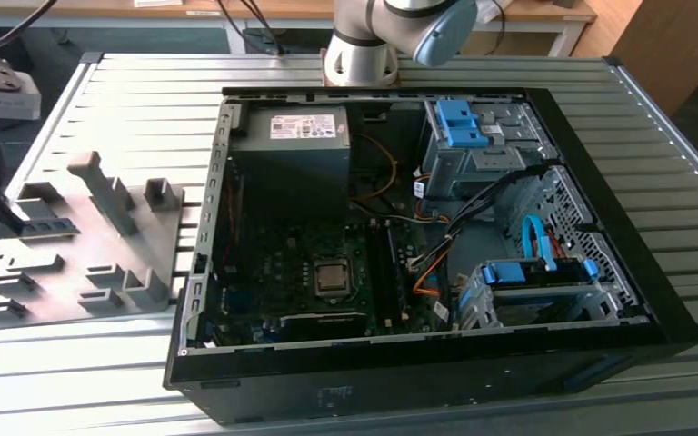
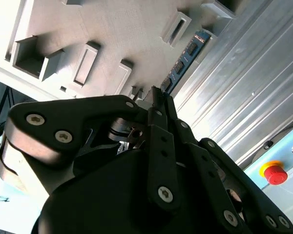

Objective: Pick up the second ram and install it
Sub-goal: 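Pick up the second ram and move it above second insertion slot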

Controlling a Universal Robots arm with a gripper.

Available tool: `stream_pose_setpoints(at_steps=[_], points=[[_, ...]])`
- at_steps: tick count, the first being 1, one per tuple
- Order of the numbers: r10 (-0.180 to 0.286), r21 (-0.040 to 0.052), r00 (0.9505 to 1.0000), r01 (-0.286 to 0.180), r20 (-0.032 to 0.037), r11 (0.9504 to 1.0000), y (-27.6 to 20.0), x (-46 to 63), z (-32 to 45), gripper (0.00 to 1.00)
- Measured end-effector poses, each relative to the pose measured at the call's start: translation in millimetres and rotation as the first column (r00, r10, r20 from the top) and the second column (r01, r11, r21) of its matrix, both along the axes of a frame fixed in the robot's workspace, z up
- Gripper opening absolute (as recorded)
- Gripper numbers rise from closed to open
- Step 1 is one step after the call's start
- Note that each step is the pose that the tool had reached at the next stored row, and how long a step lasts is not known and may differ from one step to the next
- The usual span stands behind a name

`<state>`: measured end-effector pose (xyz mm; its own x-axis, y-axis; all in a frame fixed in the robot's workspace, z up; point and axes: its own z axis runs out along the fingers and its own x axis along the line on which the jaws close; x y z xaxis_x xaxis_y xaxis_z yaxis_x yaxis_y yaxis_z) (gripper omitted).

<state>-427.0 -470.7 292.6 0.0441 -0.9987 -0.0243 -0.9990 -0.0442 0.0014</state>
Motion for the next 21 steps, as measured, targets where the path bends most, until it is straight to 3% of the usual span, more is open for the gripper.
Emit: stream_pose_setpoints(at_steps=[21], points=[[0.000, 0.0000, 1.0000, 0.000, 0.0000, 1.0000, 0.0, 0.0, 34.6, 0.14]])
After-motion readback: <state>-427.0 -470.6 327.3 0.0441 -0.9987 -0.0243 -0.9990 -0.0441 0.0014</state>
